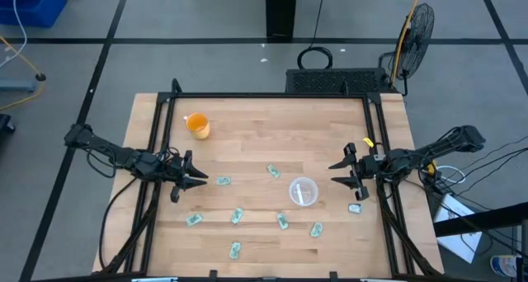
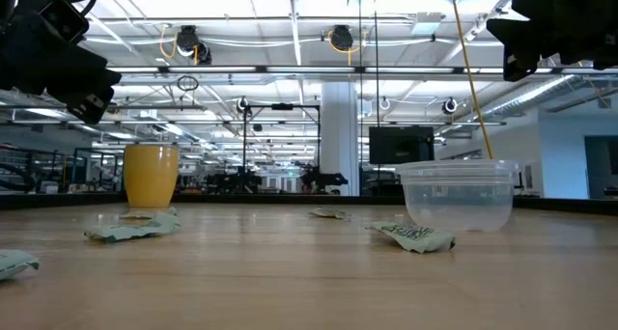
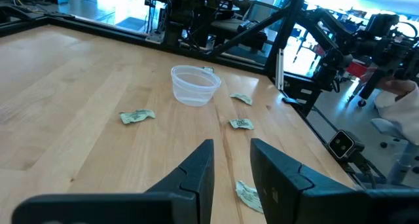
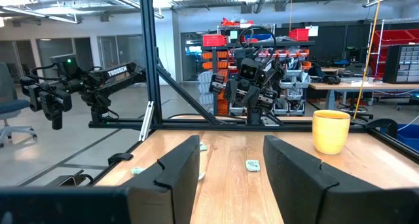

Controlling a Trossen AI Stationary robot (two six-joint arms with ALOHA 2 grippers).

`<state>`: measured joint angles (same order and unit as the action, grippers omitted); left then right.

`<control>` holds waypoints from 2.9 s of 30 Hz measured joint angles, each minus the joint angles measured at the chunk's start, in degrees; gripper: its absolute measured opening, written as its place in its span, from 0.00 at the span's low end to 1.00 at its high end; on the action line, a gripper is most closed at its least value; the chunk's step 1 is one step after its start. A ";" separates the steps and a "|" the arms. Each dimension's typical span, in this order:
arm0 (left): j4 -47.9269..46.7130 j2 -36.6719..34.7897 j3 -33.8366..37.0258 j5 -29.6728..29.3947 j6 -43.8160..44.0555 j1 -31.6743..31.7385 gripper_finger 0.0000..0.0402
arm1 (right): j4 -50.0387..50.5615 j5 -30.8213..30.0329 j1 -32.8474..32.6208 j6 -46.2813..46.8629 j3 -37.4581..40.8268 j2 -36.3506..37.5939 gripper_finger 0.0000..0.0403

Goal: Pick and place Stevia / Truvia into bins

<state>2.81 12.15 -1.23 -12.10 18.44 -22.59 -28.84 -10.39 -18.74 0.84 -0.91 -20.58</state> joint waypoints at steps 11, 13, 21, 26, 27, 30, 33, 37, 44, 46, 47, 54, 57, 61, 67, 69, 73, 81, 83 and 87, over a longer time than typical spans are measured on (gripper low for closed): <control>0.02 0.02 0.00 0.00 0.00 0.00 0.26 | 0.00 0.00 0.00 -0.09 0.01 0.00 0.41; 0.00 0.01 0.00 0.02 0.00 0.00 0.26 | -0.02 -0.04 0.02 -2.46 -0.01 0.00 0.41; 0.00 0.02 0.00 0.02 0.00 0.00 0.26 | -12.99 0.08 0.39 3.83 -1.41 0.11 0.41; 0.03 0.02 0.00 0.02 0.00 0.00 0.26 | -0.28 2.14 0.38 5.15 -7.27 -1.57 0.41; 0.09 0.02 0.00 0.02 0.00 0.00 0.26 | 1.17 1.39 0.39 5.86 -8.56 -2.29 0.41; 0.29 0.02 0.00 0.02 0.00 0.00 0.26 | 3.53 -0.32 0.52 5.25 -12.09 -5.39 0.41; 0.33 0.02 0.00 0.01 0.02 -0.02 0.26 | 4.37 -0.13 1.68 1.91 -15.65 -8.40 0.41; 0.35 0.02 0.00 0.00 0.02 -0.02 0.26 | 7.51 -0.37 5.10 2.53 -21.27 -11.47 0.41; 0.37 0.02 0.00 0.00 0.02 -0.02 0.26 | 11.61 -0.11 12.44 4.50 -27.31 -16.77 0.41; 0.37 0.02 0.00 0.00 0.02 0.00 0.26 | 12.00 -0.04 14.08 4.50 -27.36 -18.36 0.41; 0.37 0.02 0.00 0.00 0.02 0.00 0.26 | 12.03 -0.04 14.59 4.51 -27.34 -19.26 0.41; 0.37 0.02 0.00 0.04 0.00 -0.02 0.26 | 8.59 0.07 15.37 4.50 -24.93 -23.93 0.41; 0.45 -0.08 0.00 3.60 0.85 -0.03 0.26 | 4.89 0.07 15.37 4.48 -22.81 -24.57 0.41; 2.04 -0.13 -0.02 4.33 7.21 0.00 0.26 | -1.88 0.04 15.37 4.48 -19.97 -24.59 0.41; 1.70 -0.09 -0.02 2.36 1.76 0.00 0.26 | -11.90 0.02 15.34 4.50 -16.19 -24.59 0.41; 1.83 -0.11 -0.02 -0.42 -1.36 0.00 0.26 | -14.17 0.02 15.34 4.49 -14.88 -24.59 0.41; 1.78 -0.10 -0.02 -4.17 -3.16 0.00 0.26 | -17.27 0.07 15.32 4.50 -12.56 -24.59 0.41; 7.39 0.08 -0.02 -15.33 -4.28 0.11 0.26 | -19.38 0.01 15.32 4.49 -9.94 -24.61 0.41; 8.28 0.23 -0.02 -21.24 -6.13 0.11 0.26 | -19.54 -0.26 15.36 4.49 -9.94 -24.61 0.41; 9.41 0.21 -0.02 -29.71 -4.22 0.18 0.26 | -19.58 -4.89 15.37 4.48 -9.94 -24.59 0.41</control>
<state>12.22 12.36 -1.26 -41.81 14.22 -22.41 -48.42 -15.29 -3.38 5.32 -10.85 -45.17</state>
